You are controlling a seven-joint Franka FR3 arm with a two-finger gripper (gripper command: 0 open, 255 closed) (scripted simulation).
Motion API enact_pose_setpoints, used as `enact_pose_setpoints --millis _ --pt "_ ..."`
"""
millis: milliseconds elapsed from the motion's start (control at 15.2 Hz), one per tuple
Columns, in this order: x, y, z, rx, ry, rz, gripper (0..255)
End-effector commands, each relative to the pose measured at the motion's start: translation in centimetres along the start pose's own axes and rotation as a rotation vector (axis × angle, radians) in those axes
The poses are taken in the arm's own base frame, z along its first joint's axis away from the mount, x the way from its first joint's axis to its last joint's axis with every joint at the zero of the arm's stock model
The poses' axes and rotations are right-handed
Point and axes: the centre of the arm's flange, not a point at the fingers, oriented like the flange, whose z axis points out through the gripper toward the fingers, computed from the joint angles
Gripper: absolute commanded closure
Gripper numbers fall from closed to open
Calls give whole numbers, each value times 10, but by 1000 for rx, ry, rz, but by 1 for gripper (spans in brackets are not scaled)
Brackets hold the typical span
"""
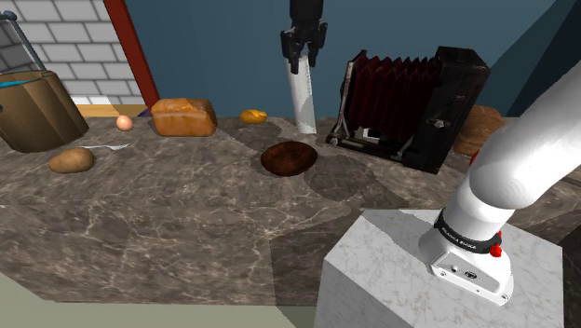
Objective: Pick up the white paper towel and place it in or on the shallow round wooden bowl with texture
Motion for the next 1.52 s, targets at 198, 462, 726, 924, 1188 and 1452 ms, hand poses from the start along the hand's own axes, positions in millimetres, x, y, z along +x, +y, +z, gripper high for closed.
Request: enact_pose_setpoints --millis 198,462,726,924,1188,1452 --pt "43 2 -11 0 0 0 255" --pt "41 1 10 0 0 0 255" --pt "39 -1 31 0 0 0 255" --pt "37 -2 47 0 0 0 255" --pt "35 -4 68 0 0 0 255" --pt "33 -5 89 0 0 0 255"
